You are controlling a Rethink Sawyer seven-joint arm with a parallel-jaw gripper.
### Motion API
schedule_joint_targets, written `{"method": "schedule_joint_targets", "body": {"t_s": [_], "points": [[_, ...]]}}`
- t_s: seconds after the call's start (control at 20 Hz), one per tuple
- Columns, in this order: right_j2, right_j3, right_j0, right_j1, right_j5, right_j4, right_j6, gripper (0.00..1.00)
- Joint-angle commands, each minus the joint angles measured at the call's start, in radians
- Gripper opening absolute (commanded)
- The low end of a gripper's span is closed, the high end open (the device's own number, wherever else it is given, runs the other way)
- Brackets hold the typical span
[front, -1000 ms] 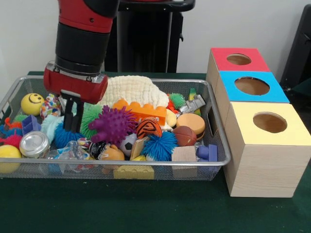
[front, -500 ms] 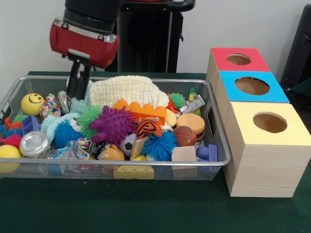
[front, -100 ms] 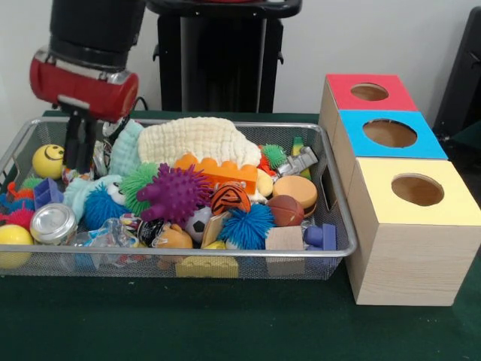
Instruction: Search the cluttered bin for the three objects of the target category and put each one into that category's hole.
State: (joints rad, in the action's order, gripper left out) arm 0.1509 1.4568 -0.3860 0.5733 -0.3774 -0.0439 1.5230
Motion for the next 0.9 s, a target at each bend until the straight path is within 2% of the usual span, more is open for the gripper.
{"method": "schedule_joint_targets", "body": {"t_s": [0.05,0.2,0.4,0.6,0.9], "points": [[-0.177,0.036,-0.064,-0.125,0.036,0.007,0.081,0.0],[-0.184,0.041,-0.07,-0.141,0.035,-0.001,0.107,0.0],[-0.16,0.037,-0.055,-0.157,-0.016,-0.025,0.15,0.0],[-0.175,0.059,-0.062,-0.149,0.001,-0.031,0.156,0.0],[-0.18,0.05,-0.055,-0.143,0.007,-0.04,0.172,0.0]]}}
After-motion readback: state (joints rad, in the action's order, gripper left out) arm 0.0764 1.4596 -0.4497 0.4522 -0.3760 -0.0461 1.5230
